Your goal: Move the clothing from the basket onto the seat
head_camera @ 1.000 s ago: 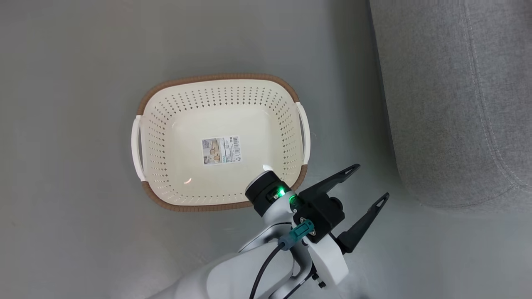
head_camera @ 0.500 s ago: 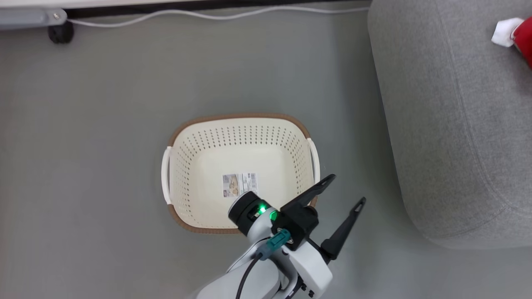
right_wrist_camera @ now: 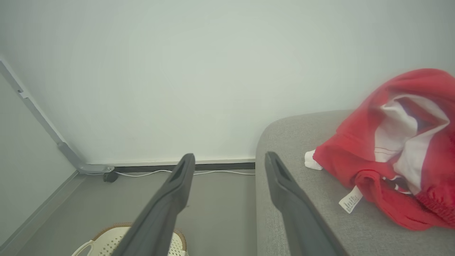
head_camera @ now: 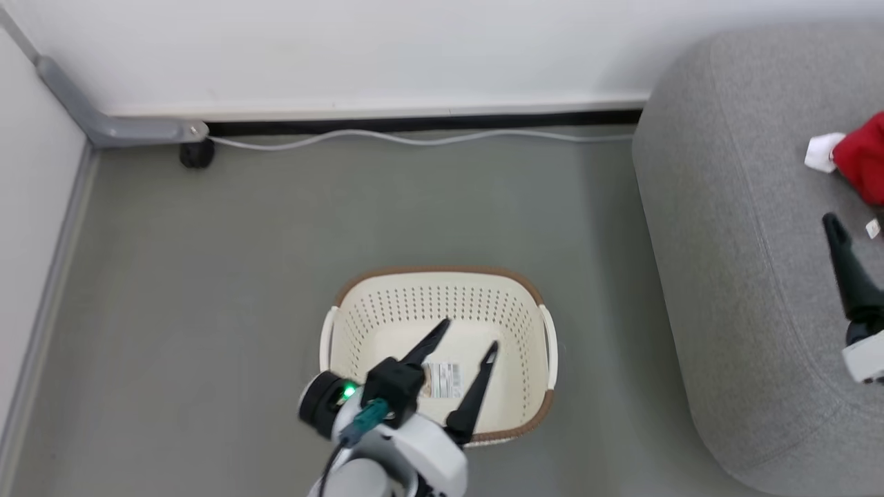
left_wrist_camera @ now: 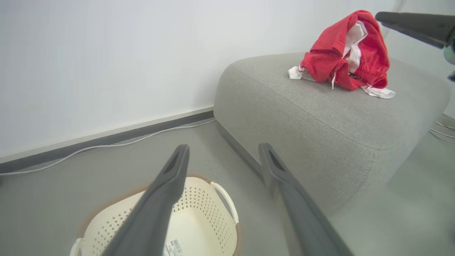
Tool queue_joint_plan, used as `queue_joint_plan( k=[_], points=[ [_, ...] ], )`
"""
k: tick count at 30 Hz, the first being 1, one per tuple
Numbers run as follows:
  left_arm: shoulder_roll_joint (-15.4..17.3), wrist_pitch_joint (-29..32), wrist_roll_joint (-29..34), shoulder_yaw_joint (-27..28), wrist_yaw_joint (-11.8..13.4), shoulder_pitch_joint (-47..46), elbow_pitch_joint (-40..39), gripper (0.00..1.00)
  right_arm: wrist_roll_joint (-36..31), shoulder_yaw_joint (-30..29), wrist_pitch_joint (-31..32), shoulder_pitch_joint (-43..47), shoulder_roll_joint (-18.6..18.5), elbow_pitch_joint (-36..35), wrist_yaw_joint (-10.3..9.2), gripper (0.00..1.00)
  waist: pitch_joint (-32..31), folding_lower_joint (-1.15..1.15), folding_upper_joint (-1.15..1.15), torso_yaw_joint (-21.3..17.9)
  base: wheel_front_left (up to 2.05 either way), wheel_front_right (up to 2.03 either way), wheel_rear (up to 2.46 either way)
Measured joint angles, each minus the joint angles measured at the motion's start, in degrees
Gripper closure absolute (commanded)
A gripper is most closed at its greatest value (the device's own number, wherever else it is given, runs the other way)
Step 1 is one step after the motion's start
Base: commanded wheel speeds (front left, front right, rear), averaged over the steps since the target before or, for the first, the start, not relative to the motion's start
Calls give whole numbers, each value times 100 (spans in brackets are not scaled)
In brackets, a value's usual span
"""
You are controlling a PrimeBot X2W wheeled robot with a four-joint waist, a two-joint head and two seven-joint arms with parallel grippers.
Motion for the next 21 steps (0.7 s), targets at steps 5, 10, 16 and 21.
queue_joint_plan(
  k=[5,10,16,21],
  points=[
    [181,0,80,762,-152,561,29,0,-296,-203,0,393,433,-80,0,0,-433,0,0,151,0,0,0],
    [334,0,260,1630,-141,1004,-56,0,-655,-357,1,693,788,-172,0,0,-795,0,0,274,0,0,0],
    [380,0,636,2606,108,1441,-287,0,-1022,-651,1,996,1114,-248,0,0,-1030,-1,0,354,0,0,0],
    [364,0,944,3268,221,1840,-575,0,-1321,-866,1,1251,1323,-352,0,0,-1136,-1,0,362,0,0,0]
  ],
)
